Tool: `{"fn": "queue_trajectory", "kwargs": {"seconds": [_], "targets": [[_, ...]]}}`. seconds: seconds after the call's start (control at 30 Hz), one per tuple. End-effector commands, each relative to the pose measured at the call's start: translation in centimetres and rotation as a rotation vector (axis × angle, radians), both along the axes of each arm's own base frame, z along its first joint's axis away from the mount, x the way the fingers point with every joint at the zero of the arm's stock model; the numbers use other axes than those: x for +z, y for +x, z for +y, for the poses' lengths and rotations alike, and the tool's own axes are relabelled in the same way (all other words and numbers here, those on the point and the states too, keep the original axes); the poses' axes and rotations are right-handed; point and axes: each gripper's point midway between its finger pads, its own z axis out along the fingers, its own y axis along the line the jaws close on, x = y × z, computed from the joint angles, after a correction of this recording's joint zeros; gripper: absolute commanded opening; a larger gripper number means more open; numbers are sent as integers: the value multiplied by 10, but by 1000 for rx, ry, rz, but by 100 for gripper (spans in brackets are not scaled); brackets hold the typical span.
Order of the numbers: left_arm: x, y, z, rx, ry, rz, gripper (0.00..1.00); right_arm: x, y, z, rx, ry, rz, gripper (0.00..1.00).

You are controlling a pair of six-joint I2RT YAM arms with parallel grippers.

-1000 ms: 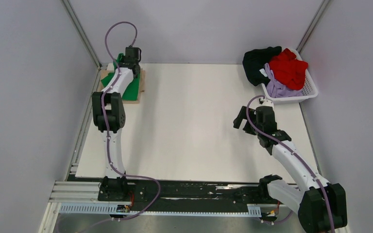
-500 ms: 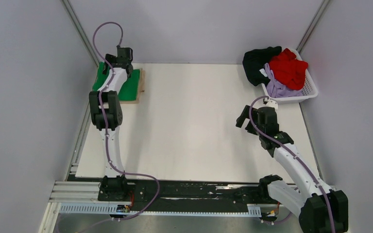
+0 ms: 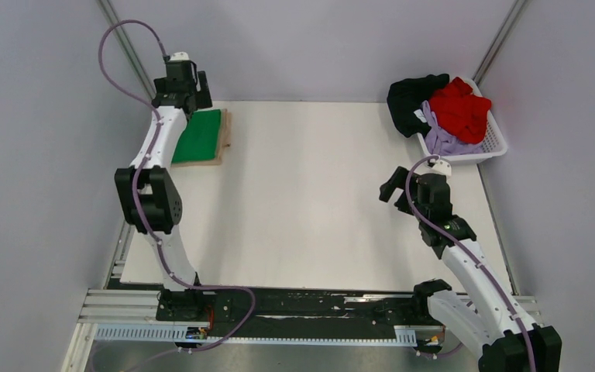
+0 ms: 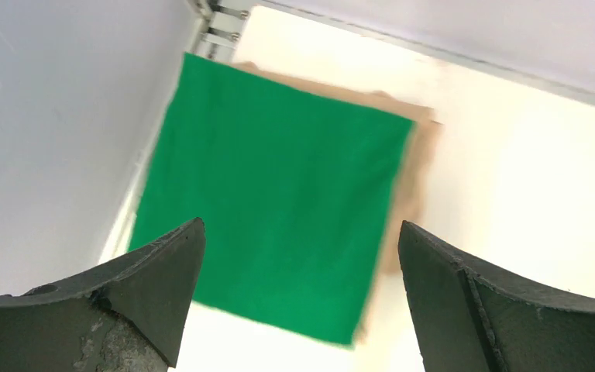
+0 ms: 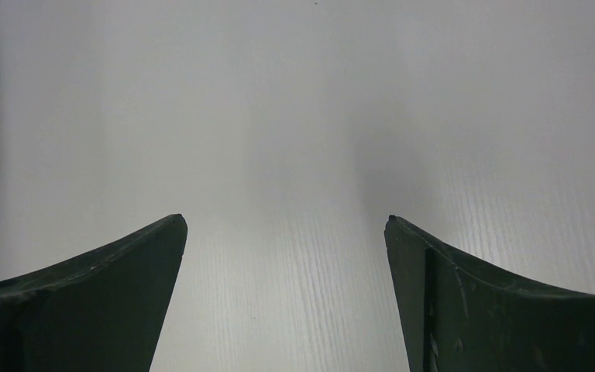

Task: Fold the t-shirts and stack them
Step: Reset both arms

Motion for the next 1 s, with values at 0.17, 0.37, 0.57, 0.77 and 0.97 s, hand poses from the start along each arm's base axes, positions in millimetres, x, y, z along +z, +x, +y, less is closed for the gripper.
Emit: {"fn": "queue_trajectory", "kwargs": {"seconds": [0.17,0.37,0.57,0.77,0.97], "targets": [[46,-128,-108,-172,-314,-213,100,-4,-3,9,33,47,17,100],[3,-240,-142,-302,-441,-204,100,-14,-11,10,29,75,32,100],[-26,-284,-123,-277,-404,-174,100,-11,-17,11,14,117,-8,100],[-25,-285,-133,-330,-424,-175,100,1,-18,8,0,126,-73,100],[-25,-286,-130,-320,-414,-180,100,1,-18,4,-17,120,-82,100]]}}
